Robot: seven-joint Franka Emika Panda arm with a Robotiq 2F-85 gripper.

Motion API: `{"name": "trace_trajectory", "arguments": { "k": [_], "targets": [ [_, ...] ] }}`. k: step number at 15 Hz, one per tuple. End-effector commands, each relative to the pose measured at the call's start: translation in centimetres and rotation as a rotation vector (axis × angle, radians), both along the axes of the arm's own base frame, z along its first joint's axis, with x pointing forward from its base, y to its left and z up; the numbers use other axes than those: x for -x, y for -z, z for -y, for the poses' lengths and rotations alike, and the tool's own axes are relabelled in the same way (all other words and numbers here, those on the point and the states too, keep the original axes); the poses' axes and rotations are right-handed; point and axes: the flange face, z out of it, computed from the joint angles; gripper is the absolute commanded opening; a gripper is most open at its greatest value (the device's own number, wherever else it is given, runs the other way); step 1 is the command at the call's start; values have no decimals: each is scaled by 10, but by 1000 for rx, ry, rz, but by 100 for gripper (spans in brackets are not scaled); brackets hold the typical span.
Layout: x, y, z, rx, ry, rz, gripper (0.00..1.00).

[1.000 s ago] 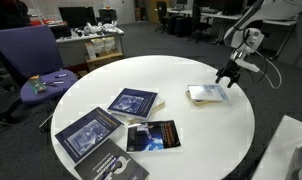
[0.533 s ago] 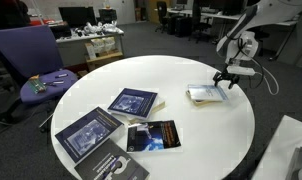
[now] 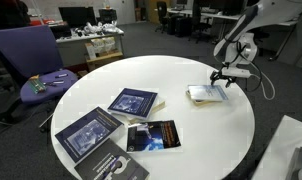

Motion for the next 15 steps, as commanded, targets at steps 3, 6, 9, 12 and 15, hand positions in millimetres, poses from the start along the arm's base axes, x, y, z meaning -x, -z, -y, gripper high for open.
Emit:
{"name": "trace_trajectory", "arguments": {
  "k": [3, 6, 9, 12, 15],
  "targets": [
    [2, -14, -20, -64, 65, 109, 100],
    [1, -11, -23, -120, 91, 159, 100],
    [3, -11, -21, -119, 70, 203, 100],
    [6, -13, -18, -91, 44, 236, 100],
    [8, -16, -20, -57, 39, 267, 100]
  ]
}}
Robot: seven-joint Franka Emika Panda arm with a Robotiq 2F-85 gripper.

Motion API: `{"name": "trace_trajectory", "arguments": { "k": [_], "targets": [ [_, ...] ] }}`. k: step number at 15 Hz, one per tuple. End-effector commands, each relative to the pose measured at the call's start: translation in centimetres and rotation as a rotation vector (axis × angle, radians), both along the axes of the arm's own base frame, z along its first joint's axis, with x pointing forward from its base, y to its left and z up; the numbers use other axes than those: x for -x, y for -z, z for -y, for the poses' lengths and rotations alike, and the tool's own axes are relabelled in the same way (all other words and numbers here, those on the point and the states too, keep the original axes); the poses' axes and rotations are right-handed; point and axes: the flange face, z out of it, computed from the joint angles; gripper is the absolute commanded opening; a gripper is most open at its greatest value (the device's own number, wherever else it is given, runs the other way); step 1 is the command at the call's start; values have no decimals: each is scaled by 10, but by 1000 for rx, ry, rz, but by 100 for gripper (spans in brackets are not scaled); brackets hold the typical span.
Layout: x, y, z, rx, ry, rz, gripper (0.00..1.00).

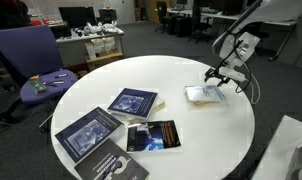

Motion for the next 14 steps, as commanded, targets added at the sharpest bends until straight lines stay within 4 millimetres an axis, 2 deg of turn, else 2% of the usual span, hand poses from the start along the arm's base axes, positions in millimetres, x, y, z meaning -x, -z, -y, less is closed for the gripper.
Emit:
{"name": "trace_trajectory", "arguments": {
  "k": [1, 4, 7, 8, 10, 14],
  "targets": [
    [10, -15, -8, 27, 2, 48, 100],
    [6, -23, -21, -9, 4, 71, 100],
    [-4, -41, -39, -36, -16, 83, 100],
    [-4, -47, -45, -35, -13, 69, 100],
    [8, -52, -58, -50, -14, -31, 100],
    [2, -63, -85, -111, -62, -122, 100]
  ]
}}
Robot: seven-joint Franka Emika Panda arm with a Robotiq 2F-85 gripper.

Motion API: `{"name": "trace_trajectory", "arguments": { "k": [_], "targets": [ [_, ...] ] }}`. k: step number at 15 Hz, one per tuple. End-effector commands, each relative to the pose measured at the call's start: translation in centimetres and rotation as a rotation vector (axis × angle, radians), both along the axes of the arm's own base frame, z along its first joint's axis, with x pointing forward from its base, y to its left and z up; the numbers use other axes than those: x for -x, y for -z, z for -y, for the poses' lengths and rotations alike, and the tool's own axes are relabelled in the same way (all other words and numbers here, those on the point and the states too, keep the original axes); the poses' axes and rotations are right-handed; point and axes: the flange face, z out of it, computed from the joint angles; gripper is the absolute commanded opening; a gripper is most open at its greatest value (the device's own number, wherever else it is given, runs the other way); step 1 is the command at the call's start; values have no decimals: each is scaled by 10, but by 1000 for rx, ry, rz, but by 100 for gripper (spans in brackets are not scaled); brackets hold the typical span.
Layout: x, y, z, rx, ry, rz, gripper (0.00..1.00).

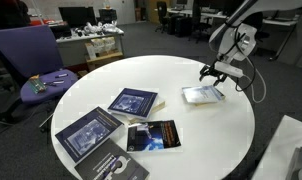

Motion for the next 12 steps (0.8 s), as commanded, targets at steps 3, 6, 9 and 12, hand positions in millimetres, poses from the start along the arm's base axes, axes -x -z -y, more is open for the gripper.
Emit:
{"name": "trace_trajectory", "arguments": {
  "k": [3, 6, 9, 12],
  "targets": [
    [2, -19, -46, -139, -63, -167, 100],
    [0, -9, -72, -218, -86, -240, 100],
    [5, 7, -97, -264, -99, -301, 100],
    [13, 20, -109, -265, -109, -326, 100]
  ]
}}
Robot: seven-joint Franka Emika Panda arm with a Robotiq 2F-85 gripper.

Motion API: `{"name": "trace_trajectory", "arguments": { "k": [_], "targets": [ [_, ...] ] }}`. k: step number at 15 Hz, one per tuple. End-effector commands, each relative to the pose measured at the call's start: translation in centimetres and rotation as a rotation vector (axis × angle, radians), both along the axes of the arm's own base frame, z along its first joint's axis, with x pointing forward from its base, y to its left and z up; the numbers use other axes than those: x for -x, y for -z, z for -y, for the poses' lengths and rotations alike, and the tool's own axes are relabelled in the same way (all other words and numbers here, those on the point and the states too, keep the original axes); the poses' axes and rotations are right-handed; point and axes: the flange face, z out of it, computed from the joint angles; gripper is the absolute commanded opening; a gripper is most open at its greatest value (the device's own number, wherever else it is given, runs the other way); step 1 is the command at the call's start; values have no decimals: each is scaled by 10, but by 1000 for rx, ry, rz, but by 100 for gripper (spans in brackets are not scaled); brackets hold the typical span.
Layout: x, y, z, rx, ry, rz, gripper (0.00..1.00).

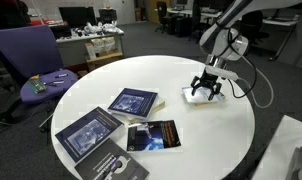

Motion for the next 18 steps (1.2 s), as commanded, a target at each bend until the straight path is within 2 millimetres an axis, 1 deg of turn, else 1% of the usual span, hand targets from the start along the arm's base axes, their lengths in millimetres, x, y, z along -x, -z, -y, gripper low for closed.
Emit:
{"name": "trace_trajectory", "arguments": {
  "k": [1, 3, 5, 8, 10, 14, 16, 18],
  "targets": [
    [14, 11, -11, -9, 2, -36, 100],
    [27, 18, -12, -6, -25, -50, 100],
    [40, 19, -9, 15, -50, -45, 100],
    [55, 22, 2, 107, -105, -22, 100],
    [64, 24, 11, 142, -192, -4, 100],
    [69, 26, 25, 120, -317, 31, 100],
    [68, 28, 33, 147, -365, 71, 100],
    [65, 28, 40, 173, -373, 106, 100]
  ]
}}
